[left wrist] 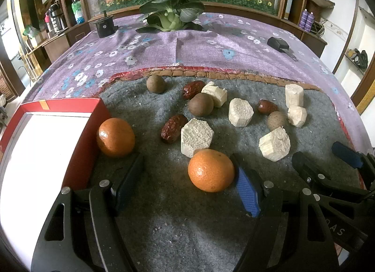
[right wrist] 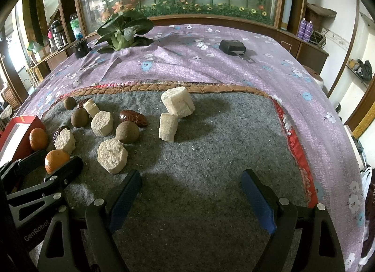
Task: Organize fruits
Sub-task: 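Move the left gripper toward the orange in front of it, then close the left gripper on the orange and lift it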
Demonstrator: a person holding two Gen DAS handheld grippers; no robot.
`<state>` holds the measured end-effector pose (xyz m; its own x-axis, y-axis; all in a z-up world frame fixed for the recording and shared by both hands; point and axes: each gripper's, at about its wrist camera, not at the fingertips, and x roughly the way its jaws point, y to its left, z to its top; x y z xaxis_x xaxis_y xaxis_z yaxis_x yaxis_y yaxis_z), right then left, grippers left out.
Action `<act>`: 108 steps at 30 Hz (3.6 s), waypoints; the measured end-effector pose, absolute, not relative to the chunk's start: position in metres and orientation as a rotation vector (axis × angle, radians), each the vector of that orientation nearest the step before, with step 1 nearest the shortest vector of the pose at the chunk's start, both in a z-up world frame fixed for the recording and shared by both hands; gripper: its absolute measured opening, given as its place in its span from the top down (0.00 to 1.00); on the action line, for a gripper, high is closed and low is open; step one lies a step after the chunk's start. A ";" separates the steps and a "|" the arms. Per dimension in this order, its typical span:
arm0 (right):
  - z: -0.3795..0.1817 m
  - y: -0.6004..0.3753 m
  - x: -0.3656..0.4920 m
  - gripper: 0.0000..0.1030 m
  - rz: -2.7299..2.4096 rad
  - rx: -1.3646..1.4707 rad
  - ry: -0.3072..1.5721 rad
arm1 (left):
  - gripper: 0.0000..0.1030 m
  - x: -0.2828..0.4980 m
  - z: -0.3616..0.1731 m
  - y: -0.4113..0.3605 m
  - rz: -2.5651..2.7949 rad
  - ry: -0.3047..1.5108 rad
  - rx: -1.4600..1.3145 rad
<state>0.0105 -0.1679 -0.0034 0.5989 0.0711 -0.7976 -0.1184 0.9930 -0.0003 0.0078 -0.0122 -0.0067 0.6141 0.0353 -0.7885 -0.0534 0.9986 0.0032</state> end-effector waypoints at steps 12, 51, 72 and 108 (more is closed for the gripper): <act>-0.003 -0.167 0.010 0.15 0.110 -0.055 0.922 | 0.26 0.008 -0.007 -0.013 0.051 0.908 -0.021; 0.050 -0.176 -0.037 0.16 0.309 -0.087 0.766 | 0.26 -0.035 0.039 0.004 -0.123 0.904 -0.072; 0.035 -0.178 -0.023 0.16 0.271 -0.095 0.825 | 0.26 -0.012 0.022 -0.010 -0.061 0.934 -0.059; 0.007 -0.138 0.015 0.40 0.448 -0.079 0.927 | 0.69 -0.020 0.030 0.002 -0.056 0.920 -0.062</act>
